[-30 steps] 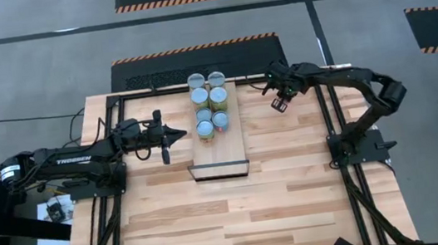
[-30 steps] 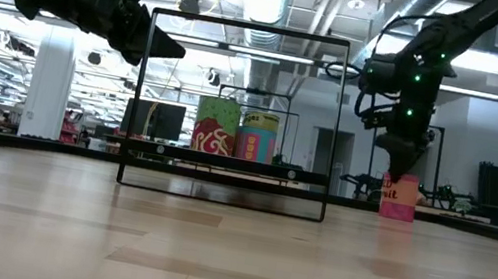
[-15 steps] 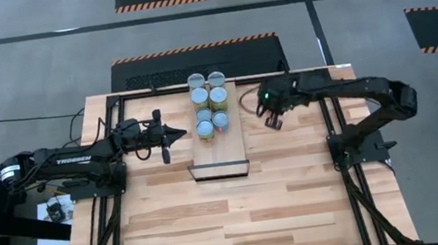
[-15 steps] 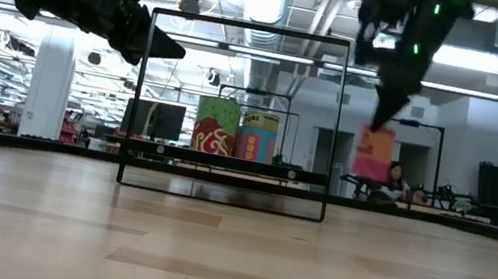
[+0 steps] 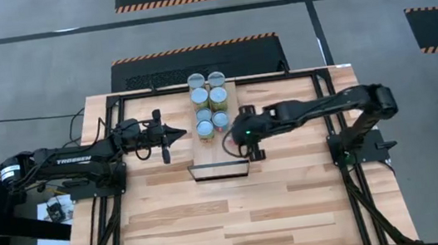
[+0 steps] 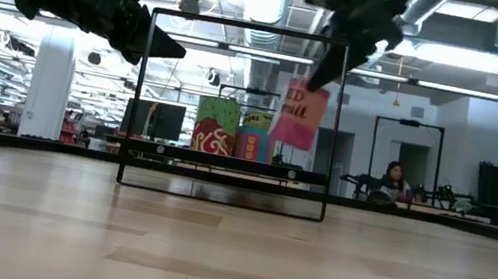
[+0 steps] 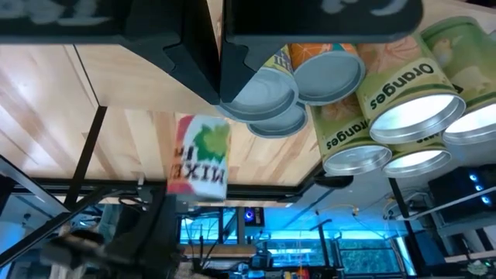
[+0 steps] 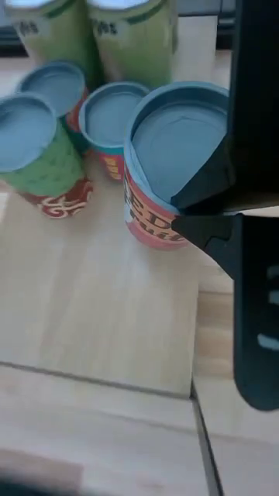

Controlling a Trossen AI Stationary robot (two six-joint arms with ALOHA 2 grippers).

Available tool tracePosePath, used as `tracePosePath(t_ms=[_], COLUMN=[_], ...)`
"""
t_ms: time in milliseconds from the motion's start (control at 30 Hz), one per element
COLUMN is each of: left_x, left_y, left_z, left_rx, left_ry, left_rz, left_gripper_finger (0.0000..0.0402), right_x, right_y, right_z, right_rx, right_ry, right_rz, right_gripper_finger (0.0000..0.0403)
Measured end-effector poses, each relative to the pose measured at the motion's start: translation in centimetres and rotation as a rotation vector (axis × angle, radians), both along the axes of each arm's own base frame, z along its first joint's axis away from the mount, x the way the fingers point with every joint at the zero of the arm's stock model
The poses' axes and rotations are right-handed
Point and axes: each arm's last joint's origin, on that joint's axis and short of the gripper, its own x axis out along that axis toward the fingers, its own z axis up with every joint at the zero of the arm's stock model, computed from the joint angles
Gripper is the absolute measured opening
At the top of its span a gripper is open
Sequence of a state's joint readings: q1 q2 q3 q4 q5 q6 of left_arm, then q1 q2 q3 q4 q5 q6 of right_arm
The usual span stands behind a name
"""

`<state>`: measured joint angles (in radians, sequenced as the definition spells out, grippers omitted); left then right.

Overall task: Pick and place cans onto a shelf
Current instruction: Put the canned mixed fruit on the shelf

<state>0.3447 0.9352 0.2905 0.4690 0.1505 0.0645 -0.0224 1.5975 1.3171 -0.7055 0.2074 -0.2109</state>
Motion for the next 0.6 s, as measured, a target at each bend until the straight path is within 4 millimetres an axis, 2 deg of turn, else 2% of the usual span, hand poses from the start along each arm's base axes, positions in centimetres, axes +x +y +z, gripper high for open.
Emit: tracePosePath(t_ms=[167,300,600], left_x=[0.0,0.0,0.0], left_y=[0.0,0.0,0.0], left_z=[0.0,0.0,-0.1], left_rx=[0.002,0.001,-0.001], left_ry=[0.0,0.003,0.01], left_rz=[0.0,0.0,0.0], left_gripper_finger=[0.0002,0.0002,0.0002], right_x=[2.8,4.4,4.6], right_y=[-0.4,-0.9,-2.2], right_z=[-1.2,-1.7,-1.1], right_rx=[-0.04,0.0,0.007], right_ry=[0.062,0.081,0.048], right_rz=[0.063,0.127,0.131], right_gripper_finger=[0.001,0.0009,0.0011])
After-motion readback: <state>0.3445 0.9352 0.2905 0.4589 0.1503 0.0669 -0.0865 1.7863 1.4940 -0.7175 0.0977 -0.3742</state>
